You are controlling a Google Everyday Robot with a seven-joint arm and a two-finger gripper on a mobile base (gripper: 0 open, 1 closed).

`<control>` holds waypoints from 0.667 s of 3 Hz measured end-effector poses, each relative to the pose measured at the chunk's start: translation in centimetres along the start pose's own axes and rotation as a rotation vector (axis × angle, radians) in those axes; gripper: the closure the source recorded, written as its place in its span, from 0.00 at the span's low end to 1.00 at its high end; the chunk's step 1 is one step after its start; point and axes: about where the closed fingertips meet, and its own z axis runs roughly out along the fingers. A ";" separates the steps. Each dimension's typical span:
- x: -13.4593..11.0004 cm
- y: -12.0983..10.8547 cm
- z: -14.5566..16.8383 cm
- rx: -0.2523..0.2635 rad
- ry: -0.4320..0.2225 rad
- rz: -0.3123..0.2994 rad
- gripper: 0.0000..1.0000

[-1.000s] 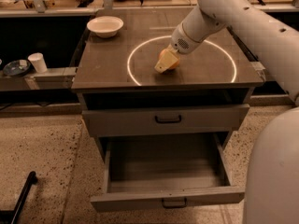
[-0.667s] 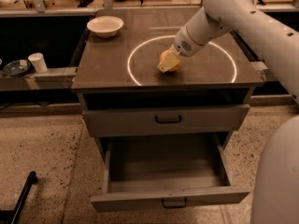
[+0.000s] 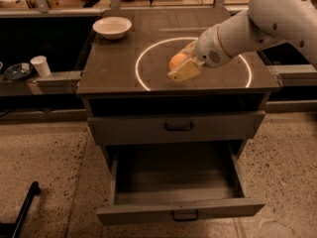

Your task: Place orange into middle drawer

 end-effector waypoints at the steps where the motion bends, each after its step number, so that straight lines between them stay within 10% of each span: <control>1: -0.1 5.8 -2.4 -0.011 -0.042 -0.026 1.00; 2: 1.8 11.0 -2.1 -0.031 0.016 -0.026 1.00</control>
Offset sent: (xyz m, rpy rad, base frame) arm -0.1735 0.0156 -0.0441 -0.0985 0.0528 0.0434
